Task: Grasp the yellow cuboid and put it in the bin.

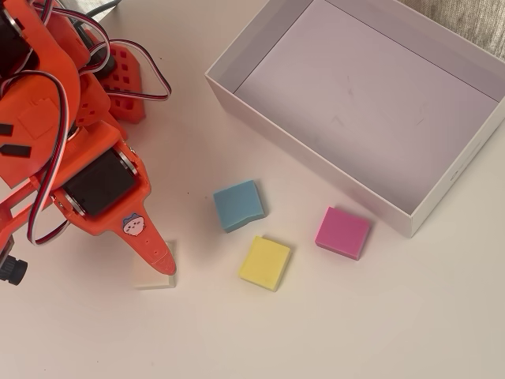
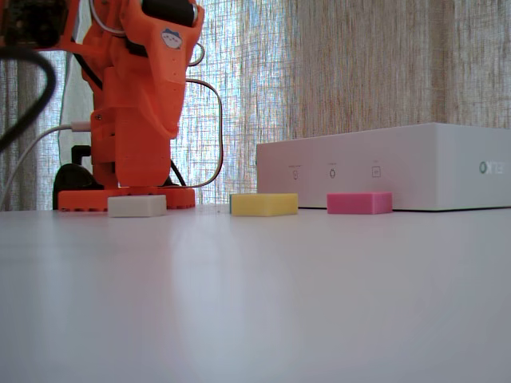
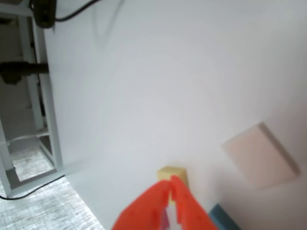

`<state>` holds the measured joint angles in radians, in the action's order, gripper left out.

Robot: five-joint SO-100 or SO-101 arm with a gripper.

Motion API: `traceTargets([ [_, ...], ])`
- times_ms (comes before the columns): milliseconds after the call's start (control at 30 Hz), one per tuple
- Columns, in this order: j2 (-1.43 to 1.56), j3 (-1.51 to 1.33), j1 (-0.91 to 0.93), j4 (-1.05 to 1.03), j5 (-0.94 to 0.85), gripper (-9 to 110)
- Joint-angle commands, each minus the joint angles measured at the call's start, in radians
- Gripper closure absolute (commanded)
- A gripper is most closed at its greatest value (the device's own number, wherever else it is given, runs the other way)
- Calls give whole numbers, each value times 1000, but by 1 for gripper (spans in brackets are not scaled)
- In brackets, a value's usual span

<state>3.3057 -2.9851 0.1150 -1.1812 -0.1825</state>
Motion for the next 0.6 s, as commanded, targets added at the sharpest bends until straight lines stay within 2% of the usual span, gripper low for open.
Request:
traceTargets([
  [0,3,3,-63,-5,-71,110],
  [400,3,3,-67,-5,-74,109],
  [533,-18,2,-106,34,-78,81],
  [567,-38,3,-121,66,-94,78],
])
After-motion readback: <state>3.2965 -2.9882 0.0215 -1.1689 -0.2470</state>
